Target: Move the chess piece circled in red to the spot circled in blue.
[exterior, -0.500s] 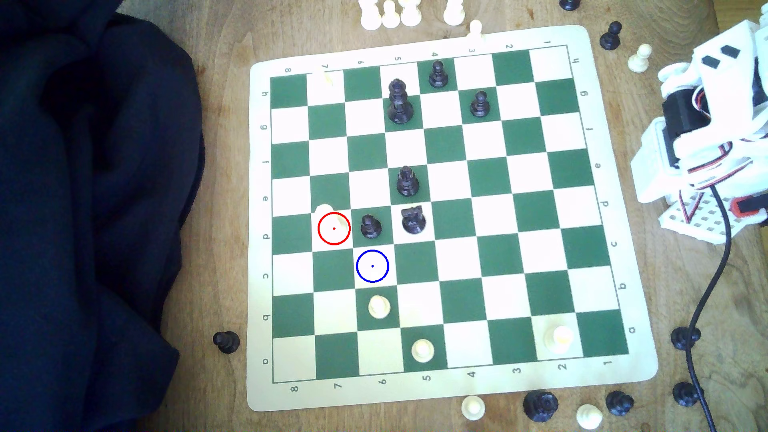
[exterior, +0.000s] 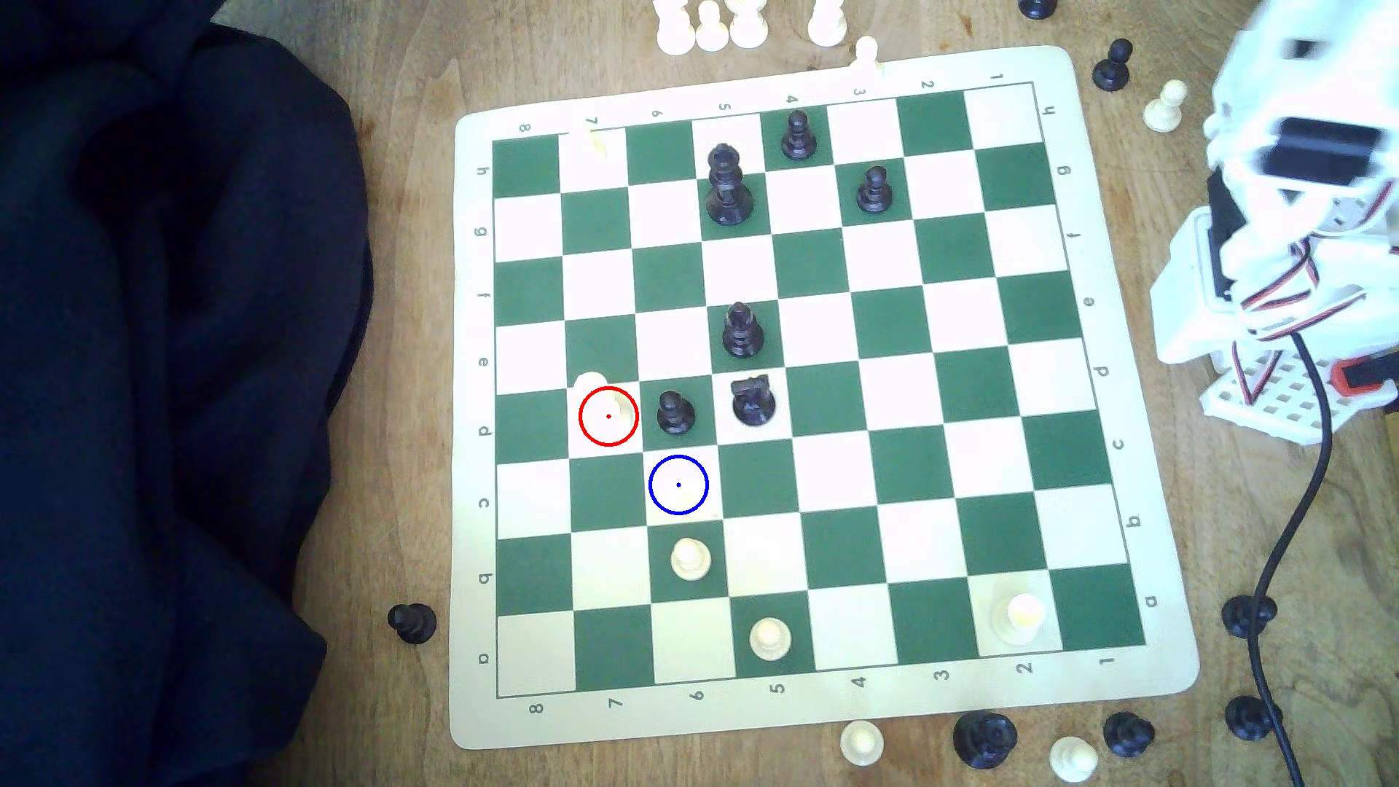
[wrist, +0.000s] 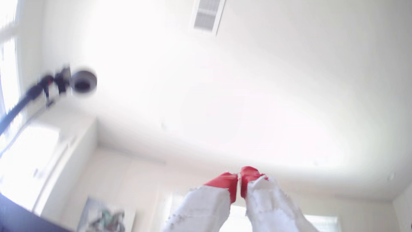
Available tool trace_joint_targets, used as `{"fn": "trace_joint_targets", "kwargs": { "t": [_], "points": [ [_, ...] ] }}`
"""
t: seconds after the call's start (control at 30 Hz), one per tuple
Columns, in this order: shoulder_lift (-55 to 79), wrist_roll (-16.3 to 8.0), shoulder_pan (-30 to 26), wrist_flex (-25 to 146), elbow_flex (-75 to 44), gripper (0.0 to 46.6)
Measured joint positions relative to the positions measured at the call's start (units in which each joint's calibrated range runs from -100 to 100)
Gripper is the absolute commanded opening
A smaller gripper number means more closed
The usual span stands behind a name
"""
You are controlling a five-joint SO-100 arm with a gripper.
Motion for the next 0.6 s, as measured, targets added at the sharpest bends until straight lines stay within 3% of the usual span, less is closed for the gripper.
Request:
{"fn": "trace_joint_targets", "kwargs": {
  "t": [0.2, 0.4, 0.43, 0.5, 0.53, 0.6],
  "points": [
    [2.09, -0.2, 2.21, 46.93, -7.5, 0.7],
    [15.75, -0.2, -1.7, 59.44, -17.44, 0.9],
    [18.18, -0.39, -2.29, 61.2, -19.43, 2.3],
    [23.71, -2.2, -3.61, 64.78, -22.77, 13.1],
    [25.05, -2.54, -3.91, 65.66, -23.86, 16.2],
    [29.58, -3.03, -4.57, 67.49, -27.56, 16.8]
  ]
}}
